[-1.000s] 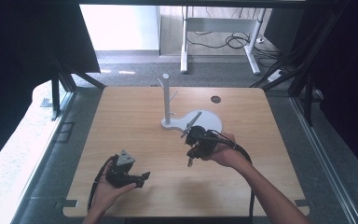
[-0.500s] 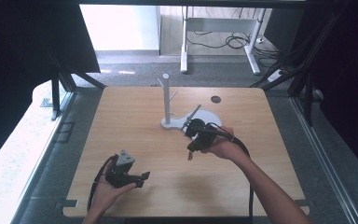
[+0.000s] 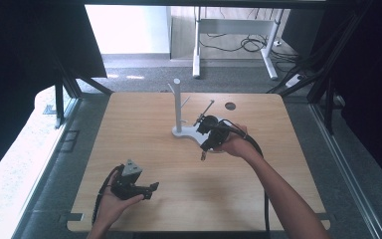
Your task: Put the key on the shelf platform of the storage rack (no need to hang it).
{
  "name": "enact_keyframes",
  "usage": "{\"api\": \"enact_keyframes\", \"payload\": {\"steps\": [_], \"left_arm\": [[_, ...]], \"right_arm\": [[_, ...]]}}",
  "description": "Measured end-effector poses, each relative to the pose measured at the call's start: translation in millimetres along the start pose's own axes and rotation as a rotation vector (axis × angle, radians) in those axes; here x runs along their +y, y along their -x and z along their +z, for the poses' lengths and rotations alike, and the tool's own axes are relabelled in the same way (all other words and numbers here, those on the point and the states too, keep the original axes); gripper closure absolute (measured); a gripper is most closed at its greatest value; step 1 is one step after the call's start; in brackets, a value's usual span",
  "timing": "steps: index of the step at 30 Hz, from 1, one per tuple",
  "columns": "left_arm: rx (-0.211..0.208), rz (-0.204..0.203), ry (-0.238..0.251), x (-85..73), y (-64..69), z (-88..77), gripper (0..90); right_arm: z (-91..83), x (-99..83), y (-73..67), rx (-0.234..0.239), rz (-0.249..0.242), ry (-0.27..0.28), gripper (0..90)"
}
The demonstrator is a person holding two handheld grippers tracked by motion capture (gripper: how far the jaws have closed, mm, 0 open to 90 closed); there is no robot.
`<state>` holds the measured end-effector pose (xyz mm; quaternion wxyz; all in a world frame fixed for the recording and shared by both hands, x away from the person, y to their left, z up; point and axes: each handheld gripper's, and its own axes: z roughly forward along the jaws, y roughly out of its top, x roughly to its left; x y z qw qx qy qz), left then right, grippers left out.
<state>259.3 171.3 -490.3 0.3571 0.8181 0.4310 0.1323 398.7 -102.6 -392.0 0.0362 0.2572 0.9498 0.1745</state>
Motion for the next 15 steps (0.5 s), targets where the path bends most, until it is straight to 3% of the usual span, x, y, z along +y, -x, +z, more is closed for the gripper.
{"api": "enact_keyframes", "payload": {"steps": [15], "left_arm": [[0.003,-0.008,0.001,-0.5,-2.1,-0.9,20.4]], "right_arm": [[5.1,13.6,46.5,-0.037,0.072,-0.006,89.0]]}}
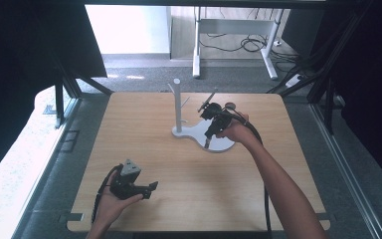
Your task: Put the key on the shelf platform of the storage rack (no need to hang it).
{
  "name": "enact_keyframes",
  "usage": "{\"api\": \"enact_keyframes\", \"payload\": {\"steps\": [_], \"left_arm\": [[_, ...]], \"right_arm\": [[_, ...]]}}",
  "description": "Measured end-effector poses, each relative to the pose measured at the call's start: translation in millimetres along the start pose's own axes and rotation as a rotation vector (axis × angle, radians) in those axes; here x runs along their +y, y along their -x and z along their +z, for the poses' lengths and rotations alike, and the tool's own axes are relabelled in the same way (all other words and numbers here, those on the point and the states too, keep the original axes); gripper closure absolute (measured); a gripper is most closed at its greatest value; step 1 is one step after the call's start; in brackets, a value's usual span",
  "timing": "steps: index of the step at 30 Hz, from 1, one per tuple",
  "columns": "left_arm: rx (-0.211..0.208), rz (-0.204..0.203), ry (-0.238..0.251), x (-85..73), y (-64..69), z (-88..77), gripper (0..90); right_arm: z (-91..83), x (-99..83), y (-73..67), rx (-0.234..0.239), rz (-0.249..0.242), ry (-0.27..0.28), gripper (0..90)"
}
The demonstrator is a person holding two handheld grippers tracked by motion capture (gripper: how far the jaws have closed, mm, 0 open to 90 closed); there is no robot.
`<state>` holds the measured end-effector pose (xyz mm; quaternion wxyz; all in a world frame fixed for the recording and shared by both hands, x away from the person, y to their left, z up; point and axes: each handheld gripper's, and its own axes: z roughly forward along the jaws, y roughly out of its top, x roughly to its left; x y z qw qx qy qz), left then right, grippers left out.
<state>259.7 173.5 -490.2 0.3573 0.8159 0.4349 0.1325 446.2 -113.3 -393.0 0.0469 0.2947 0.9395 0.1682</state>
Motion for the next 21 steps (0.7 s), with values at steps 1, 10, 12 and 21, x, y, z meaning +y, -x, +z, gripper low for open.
{"api": "enact_keyframes", "payload": {"steps": [1,10,12,21], "left_arm": [[0.000,0.000,0.001,0.0,0.1,-0.1,20.4],[-0.003,0.004,0.006,0.7,1.9,-0.8,20.4],[-0.004,0.004,0.006,0.6,2.2,-0.9,20.4],[0.000,0.002,0.002,0.1,0.7,-0.7,20.4]], "right_arm": [[0.7,0.8,3.4,-0.005,0.011,0.000,89.0],[12.8,5.4,28.3,-0.002,0.067,-0.007,89.0],[15.3,5.8,34.5,0.001,0.084,0.001,89.0],[25.6,7.1,53.4,-0.025,0.132,-0.002,89.0]]}}
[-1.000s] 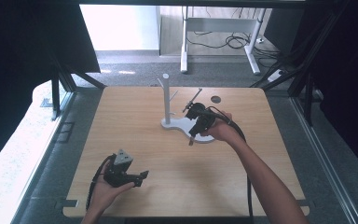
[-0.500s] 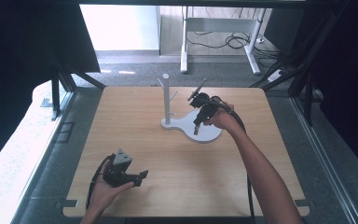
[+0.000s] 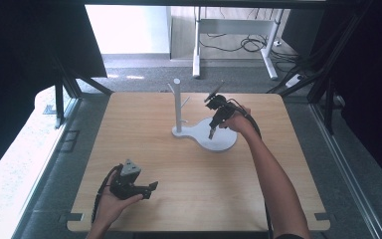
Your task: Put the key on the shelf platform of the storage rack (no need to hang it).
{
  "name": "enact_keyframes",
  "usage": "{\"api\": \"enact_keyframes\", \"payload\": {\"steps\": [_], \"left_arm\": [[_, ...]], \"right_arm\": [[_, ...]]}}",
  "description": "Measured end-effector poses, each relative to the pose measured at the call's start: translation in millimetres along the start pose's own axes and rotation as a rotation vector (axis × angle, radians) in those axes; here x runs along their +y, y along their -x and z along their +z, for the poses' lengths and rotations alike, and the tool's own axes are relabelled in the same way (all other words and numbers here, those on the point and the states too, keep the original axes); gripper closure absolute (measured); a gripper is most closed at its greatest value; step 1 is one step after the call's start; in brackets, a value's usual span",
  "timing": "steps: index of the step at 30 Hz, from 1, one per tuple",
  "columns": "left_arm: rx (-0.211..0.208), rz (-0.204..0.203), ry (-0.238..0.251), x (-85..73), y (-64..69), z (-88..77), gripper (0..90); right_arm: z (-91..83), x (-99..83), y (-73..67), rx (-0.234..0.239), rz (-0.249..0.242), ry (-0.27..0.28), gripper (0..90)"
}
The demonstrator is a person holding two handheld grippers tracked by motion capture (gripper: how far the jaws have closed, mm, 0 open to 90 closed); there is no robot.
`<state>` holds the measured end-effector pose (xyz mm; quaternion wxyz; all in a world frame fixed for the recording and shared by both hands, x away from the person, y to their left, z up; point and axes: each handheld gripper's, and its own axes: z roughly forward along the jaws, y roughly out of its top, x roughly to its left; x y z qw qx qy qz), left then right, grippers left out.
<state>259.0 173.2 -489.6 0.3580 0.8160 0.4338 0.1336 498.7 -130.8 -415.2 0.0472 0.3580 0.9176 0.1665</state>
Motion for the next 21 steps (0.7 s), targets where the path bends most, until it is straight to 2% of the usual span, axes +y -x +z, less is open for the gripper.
{"api": "enact_keyframes", "payload": {"steps": [5,10,21], "left_arm": [[-0.002,0.000,0.000,-0.3,-0.3,0.5,20.4],[-0.004,0.003,-0.001,-0.1,1.2,0.8,20.4],[-0.007,0.010,-0.009,-0.4,3.2,2.8,20.4]], "right_arm": [[6.7,-2.4,10.2,-0.006,0.033,-0.004,89.0],[15.7,-5.9,14.4,-0.002,0.038,-0.010,88.9],[35.4,-11.6,24.4,-0.033,0.069,-0.005,88.4]]}}
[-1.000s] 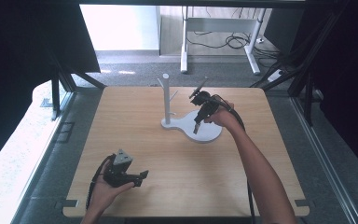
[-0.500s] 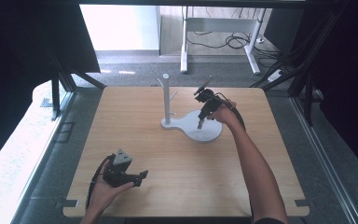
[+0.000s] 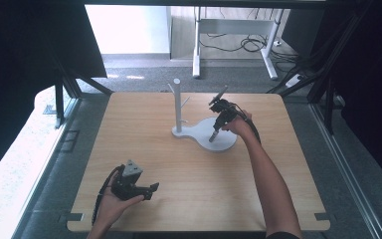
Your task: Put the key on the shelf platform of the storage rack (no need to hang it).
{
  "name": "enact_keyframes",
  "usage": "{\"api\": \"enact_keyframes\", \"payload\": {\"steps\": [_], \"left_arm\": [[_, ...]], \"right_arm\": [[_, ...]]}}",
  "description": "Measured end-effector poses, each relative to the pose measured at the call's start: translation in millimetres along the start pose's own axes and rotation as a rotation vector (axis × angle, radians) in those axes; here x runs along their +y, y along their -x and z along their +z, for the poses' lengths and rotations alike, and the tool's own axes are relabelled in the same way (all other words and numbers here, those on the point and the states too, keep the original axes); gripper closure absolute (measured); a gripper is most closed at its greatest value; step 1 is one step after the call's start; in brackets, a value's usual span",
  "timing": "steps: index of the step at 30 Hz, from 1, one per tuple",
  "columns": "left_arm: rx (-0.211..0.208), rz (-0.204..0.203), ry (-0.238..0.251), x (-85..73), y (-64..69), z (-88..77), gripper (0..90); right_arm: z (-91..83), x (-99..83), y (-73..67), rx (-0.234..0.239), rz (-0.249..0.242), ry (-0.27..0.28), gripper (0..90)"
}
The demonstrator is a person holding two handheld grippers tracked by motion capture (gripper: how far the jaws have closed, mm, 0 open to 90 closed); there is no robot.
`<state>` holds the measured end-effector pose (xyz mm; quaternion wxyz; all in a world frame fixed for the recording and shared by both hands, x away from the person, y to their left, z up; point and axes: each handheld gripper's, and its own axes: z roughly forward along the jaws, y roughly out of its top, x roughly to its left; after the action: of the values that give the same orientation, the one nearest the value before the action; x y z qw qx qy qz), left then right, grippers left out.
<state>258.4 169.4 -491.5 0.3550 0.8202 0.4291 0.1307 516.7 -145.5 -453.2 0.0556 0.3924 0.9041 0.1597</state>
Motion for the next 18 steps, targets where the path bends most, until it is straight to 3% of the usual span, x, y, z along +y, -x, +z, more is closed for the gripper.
{"api": "enact_keyframes", "payload": {"steps": [8,12,18], "left_arm": [[-0.005,0.011,-0.010,0.1,2.2,2.5,20.3],[-0.005,0.009,-0.012,0.0,1.3,2.3,20.2],[-0.003,0.009,-0.007,0.6,2.4,0.5,20.2]], "right_arm": [[13.8,-5.9,5.3,-0.013,0.023,0.009,87.8],[14.6,-7.8,5.2,-0.024,0.007,0.011,74.0],[0.6,-12.6,-0.3,-0.050,-0.003,0.063,56.7]]}}
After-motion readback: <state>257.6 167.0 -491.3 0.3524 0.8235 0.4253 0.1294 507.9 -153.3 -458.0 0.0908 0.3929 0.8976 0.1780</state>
